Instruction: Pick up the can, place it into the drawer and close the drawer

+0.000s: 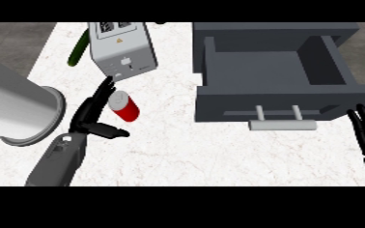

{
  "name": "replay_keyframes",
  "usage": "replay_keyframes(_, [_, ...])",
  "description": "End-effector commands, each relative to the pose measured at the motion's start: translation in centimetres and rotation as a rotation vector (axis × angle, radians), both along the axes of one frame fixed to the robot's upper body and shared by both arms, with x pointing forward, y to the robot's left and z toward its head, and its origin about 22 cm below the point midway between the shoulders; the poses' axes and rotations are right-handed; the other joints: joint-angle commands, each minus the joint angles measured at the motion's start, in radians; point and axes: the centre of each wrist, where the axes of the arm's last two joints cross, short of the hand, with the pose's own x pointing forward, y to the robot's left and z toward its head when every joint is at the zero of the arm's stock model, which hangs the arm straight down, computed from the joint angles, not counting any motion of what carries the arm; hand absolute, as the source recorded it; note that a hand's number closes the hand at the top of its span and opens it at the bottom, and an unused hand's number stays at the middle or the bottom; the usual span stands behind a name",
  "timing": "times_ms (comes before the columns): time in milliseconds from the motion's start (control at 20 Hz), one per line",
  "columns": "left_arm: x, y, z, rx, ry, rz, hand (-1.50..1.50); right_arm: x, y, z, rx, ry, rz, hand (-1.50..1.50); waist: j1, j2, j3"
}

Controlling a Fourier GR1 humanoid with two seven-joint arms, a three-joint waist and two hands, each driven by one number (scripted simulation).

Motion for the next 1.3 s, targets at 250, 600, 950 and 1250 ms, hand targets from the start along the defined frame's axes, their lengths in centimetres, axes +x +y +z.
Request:
replay_keyframes(250, [2.0, -1.7, 0.7, 0.0, 0.016, -0.009, -1.5, -0.3, -0.1, -0.2, 0.004, -0.01, -0.02, -1.5, -0.004, 0.001, -0.001])
replay_keyframes(600, [1.1, -3.1, -0.7, -0.015, 0.01, -0.05, -1.5, 0.3, 0.9, -0.3, 0.008, 0.001, -0.006, -1.5, -0.004, 0.002, -0.001])
replay_keyframes(950, [2.2, -5.1, 0.0, -0.049, -0.018, -0.083, -1.5, -1.5, 0.2, 1.1, 0.018, 0.001, 0.001, -1.5, -0.001, -0.001, 0.0])
replay_keyframes(1250, [3.2, -7.1, 0.9, -0.112, -0.027, -0.115, 1.5, -1.1, 0.8, 0.9, 0.026, 0.013, 0.002, -1.5, 0.001, -0.002, 0.0])
